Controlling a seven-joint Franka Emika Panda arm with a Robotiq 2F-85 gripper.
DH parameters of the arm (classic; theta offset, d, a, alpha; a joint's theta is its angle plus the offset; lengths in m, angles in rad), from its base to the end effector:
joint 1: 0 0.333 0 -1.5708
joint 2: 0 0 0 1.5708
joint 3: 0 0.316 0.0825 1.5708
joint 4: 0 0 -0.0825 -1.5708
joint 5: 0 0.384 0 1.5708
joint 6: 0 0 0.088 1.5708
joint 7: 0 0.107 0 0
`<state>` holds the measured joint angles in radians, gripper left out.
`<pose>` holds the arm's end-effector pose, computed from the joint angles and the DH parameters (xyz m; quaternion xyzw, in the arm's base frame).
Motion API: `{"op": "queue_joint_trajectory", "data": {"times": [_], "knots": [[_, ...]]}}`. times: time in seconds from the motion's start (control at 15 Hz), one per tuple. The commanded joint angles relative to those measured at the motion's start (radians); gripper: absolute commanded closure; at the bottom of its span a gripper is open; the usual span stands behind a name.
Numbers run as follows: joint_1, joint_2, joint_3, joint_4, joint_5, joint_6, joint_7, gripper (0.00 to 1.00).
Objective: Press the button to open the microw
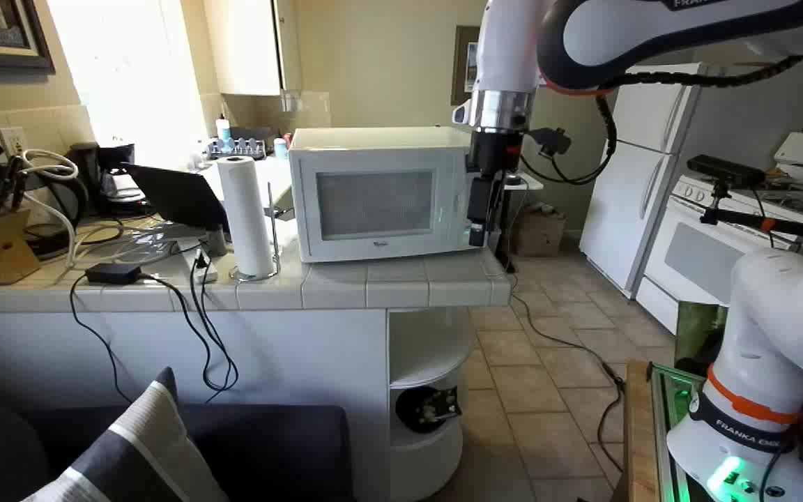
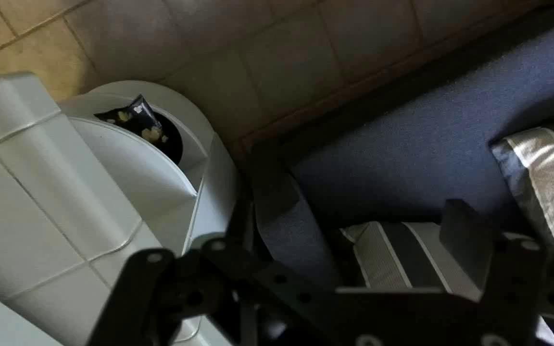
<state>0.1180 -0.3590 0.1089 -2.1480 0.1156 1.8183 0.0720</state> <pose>0.4359 0.1157 0.5500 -0.9974 -0.0608 -0.0084 0.0388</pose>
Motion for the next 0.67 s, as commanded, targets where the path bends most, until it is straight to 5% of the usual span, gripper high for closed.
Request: {"op": "queue_joint_trajectory", "data": {"times": [0.0,0.27,0.6], "knots": [[-0.004,0.001,0.003,0.002,0.001,-0.002,-0.001,0.0],[-0.019,-0.002,0.004,-0.014,0.0,0.011,0.055,0.0],[-0.08,-0.065,0.002,-0.232,-0.001,0.207,0.252,0.0]]}}
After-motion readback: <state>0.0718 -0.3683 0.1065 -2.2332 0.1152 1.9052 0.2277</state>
